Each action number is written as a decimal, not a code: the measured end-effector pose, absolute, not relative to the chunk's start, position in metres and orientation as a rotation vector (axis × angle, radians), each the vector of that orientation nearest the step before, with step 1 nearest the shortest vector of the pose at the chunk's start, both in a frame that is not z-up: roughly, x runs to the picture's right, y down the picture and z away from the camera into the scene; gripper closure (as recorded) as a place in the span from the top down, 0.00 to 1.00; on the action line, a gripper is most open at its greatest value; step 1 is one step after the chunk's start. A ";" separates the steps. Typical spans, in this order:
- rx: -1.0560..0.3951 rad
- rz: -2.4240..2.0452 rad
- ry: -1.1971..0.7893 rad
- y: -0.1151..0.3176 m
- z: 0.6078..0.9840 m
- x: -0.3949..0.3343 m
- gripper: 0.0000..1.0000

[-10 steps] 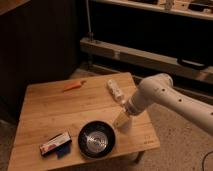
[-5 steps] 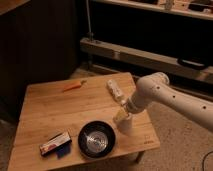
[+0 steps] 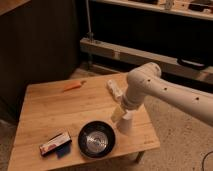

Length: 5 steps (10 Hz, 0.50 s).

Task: Pick up the ceramic cup

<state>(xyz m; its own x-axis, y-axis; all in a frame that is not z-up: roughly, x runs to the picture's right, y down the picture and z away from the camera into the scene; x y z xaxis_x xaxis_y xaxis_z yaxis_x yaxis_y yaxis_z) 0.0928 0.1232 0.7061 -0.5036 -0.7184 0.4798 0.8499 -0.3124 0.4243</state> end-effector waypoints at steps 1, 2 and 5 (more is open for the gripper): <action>-0.257 -1.950 -0.789 0.133 0.720 0.089 0.80; -0.266 -1.944 -0.786 0.141 0.731 0.087 0.80; -0.367 -1.945 -0.723 0.157 0.755 0.081 0.80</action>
